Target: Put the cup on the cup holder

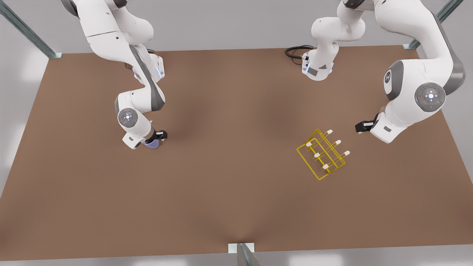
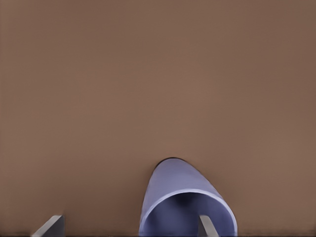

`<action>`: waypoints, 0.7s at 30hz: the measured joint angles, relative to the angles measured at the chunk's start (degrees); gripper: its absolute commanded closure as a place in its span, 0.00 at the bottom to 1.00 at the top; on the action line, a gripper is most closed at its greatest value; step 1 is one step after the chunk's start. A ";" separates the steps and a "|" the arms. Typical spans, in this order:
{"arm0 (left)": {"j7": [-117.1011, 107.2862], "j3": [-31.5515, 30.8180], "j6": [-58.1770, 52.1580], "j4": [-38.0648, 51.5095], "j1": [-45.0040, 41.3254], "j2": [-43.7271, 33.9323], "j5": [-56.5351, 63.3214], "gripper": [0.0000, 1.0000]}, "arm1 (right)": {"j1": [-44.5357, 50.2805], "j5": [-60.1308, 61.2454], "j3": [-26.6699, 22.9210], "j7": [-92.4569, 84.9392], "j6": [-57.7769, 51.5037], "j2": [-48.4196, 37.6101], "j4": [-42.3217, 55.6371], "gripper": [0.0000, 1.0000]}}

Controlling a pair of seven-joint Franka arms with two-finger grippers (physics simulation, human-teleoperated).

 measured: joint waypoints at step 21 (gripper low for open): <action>-0.05 0.00 -0.52 -0.06 0.08 0.17 0.00 0.00 | 0.22 0.01 0.00 0.03 -1.90 2.33 -0.44 0.00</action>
